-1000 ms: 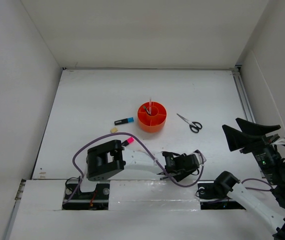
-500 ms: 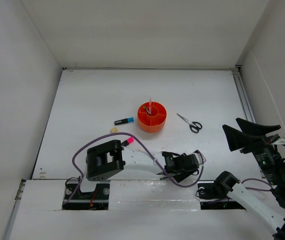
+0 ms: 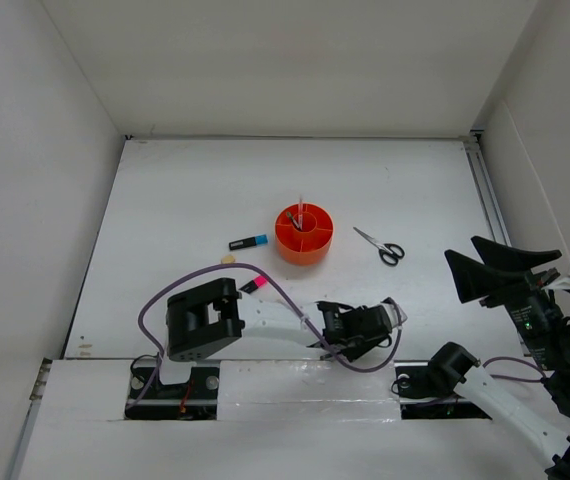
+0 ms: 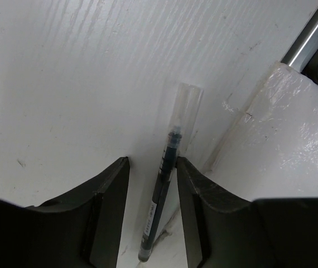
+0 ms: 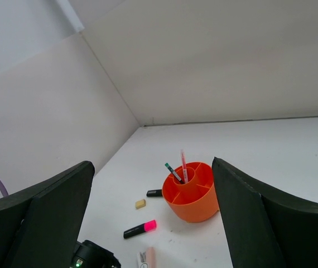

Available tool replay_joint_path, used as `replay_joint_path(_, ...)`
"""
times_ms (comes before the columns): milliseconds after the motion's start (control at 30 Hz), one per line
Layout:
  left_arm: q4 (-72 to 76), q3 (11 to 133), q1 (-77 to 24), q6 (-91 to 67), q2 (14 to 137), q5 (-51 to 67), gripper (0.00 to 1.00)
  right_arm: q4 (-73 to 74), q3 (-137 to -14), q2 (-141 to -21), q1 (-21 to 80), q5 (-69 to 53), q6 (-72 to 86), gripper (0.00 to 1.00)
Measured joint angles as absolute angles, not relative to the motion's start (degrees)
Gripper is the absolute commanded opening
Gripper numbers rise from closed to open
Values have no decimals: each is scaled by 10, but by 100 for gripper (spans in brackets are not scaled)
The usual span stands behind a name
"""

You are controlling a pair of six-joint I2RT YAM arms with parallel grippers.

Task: Sort the stationery into containers
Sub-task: Pick up the pen from the corner of the board.

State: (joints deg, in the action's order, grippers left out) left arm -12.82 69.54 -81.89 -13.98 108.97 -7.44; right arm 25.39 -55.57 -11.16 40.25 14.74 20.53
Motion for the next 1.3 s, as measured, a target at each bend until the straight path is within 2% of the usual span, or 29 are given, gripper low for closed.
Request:
replay_joint_path(100, -127, 693, -816, -140, 1088, -70, 28, 254, -556, -110, 402, 145, 205, 92)
replay_joint_path(133, -127, 693, -816, -140, 1088, -69, 22, 254, -556, -109, 402, 145, 205, 92)
replay_joint_path(233, -126, 693, -813, -139, 1089, -63, 13, 253, -556, -106, 402, 145, 205, 92)
replay_joint_path(267, -126, 694, -812, -139, 1089, -61, 2, 253, -556, -106, 402, 145, 205, 92)
replay_joint_path(300, -124, 694, -812, -139, 1090, -60, 0, 253, -556, -106, 402, 145, 205, 92)
replay_joint_path(733, -136, 715, -789, -151, 1098, -66, 0, 255, -557, -90, 402, 146, 205, 88)
replay_joint_path(933, -186, 781, -710, -187, 1093, -144, 0, 255, -558, -83, 402, 157, 205, 88)
replay_joint_path(1033, -173, 823, -676, -202, 1063, -205, 0, 255, -558, -83, 402, 163, 205, 92)
replay_joint_path(1133, -132, 854, -649, -211, 1018, -249, 0, 256, -561, -83, 402, 166, 205, 98)
replay_joint_path(1300, -28, 858, -601, -213, 947, -327, 0, 255, -570, -96, 402, 168, 204, 99)
